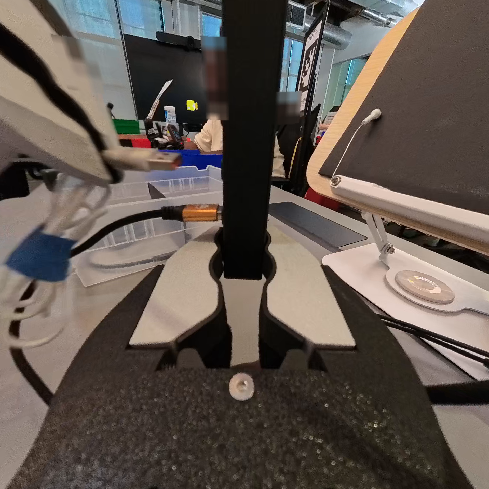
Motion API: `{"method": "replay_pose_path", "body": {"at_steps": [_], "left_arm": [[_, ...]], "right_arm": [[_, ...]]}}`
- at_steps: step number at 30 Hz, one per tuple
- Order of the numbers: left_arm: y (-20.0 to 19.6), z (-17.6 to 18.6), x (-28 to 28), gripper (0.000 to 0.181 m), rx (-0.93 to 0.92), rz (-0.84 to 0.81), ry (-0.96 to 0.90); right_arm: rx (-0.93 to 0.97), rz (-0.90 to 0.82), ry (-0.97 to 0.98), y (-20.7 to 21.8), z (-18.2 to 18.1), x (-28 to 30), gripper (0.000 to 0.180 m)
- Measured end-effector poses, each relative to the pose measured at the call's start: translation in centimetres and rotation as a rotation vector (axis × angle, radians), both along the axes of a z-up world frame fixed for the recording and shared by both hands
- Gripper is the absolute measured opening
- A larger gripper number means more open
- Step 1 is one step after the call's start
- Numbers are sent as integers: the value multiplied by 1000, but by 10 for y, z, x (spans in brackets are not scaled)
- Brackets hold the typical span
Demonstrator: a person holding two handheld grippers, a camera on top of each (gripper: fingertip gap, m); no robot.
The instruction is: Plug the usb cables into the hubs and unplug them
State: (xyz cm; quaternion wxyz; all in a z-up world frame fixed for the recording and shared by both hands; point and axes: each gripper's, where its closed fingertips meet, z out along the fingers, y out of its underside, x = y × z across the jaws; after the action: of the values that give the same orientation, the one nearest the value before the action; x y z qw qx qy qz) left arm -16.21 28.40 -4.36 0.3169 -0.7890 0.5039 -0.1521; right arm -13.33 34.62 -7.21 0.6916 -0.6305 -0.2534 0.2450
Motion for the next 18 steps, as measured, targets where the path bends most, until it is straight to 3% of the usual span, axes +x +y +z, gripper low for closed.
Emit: {"method": "replay_pose_path", "body": {"at_steps": [18], "left_arm": [[14, -2, 19, 2, -102, 54, -133]], "right_arm": [[-7, -22, -17, 2, -2, 2, 25]]}}
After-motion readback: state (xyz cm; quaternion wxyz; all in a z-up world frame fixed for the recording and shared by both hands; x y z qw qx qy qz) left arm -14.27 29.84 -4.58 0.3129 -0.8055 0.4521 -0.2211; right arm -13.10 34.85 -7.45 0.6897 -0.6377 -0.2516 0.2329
